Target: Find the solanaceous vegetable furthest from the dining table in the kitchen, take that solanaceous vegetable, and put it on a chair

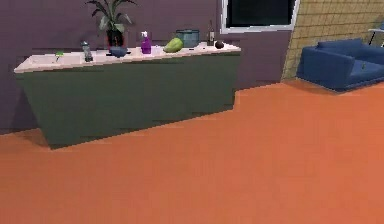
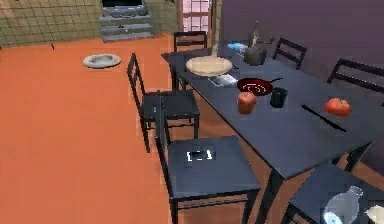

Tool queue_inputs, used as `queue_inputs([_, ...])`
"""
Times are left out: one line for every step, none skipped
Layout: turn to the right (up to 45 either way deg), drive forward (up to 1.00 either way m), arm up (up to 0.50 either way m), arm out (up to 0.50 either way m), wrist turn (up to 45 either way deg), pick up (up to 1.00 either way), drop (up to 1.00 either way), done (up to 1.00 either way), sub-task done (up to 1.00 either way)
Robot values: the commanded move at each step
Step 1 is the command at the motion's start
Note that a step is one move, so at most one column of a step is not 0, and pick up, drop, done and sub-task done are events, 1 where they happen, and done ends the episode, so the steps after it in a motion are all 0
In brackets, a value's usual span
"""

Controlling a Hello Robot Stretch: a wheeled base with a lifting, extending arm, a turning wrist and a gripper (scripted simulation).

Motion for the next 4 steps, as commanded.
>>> queue_inputs([3.0, 0.00, 0.00, 0.00, 0.0, 0.00, 0.00, 0.00, 0.00])
queue_inputs([0.0, 1.00, 0.00, 0.00, 0.0, 0.00, 0.00, 0.00, 0.00])
queue_inputs([0.0, 0.85, 0.00, 0.00, 0.0, 0.00, 0.00, 0.00, 0.00])
queue_inputs([-45.0, 0.00, 0.00, 0.00, 0.0, 0.00, 0.00, 0.00, 0.00])
